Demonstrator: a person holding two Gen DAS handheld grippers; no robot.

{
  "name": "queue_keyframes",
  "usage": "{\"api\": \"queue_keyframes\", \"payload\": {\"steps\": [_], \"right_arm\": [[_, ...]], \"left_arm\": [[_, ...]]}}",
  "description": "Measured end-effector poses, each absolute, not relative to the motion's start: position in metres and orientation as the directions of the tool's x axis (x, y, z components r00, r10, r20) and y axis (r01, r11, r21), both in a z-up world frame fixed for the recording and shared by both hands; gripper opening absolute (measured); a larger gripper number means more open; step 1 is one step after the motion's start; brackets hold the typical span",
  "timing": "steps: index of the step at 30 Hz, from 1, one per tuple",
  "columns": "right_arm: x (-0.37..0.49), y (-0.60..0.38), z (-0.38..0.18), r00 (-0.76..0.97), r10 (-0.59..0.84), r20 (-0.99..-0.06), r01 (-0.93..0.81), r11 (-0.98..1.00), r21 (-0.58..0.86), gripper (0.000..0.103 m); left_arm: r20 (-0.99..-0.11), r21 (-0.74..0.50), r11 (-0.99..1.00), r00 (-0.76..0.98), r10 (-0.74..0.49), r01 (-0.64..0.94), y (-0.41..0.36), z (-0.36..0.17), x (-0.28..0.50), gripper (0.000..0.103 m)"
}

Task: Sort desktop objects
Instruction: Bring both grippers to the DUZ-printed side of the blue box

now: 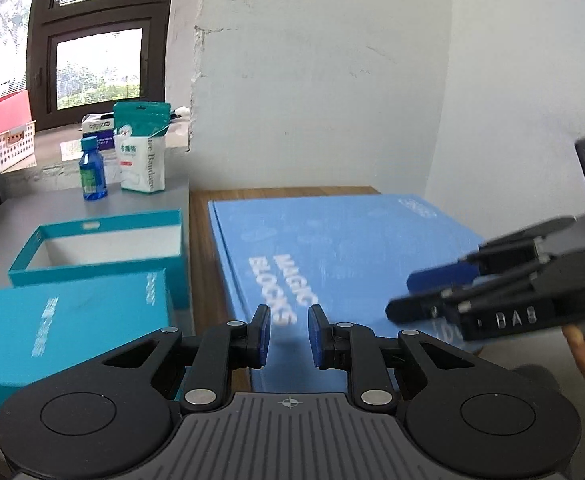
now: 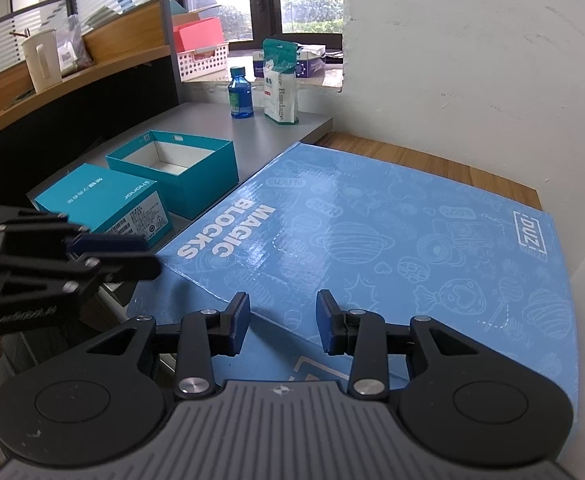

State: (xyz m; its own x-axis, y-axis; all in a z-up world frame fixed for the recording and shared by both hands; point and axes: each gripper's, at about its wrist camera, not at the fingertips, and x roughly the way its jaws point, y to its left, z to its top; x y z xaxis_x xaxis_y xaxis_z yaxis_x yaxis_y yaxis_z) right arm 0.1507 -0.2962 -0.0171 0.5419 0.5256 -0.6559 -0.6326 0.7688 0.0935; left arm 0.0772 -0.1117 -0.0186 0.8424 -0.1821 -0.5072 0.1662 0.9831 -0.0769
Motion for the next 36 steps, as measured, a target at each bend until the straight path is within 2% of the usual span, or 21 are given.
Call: {"api": "queue_keyframes", "payload": {"steps": [7, 16, 26, 36], "right_arm": [[0.151, -0.302, -0.017, 0.538, 0.547, -0.641, -0.634, 0.764, 0.120, 0.042], [0.138, -0.329, -0.007, 0.593, 0.533, -0.603, -0.587, 0.799, 0.129, 0.042], [0.105, -0.401, 0.002, 0.728, 0.401, -0.556, -0.421, 0.902, 0.101, 0.043], [0.079, -0.471, -0.025, 0.797, 0.280, -0.535, -0.258, 0.959, 0.117, 0.045]], "left_arm": [[-0.534, -0.112, 0.978, 0.819, -0.210, 0.177, -0.119, -0.028, 0.100, 0.023], [-0.545, -0.086, 0.976, 0.811, -0.214, 0.200, -0.126, -0.028, 0.108, 0.023], [-0.563, -0.039, 0.964, 0.791, -0.239, 0.263, -0.151, -0.027, 0.123, 0.023], [-0.589, 0.017, 0.944, 0.766, -0.258, 0.331, -0.190, -0.024, 0.133, 0.023]]}}
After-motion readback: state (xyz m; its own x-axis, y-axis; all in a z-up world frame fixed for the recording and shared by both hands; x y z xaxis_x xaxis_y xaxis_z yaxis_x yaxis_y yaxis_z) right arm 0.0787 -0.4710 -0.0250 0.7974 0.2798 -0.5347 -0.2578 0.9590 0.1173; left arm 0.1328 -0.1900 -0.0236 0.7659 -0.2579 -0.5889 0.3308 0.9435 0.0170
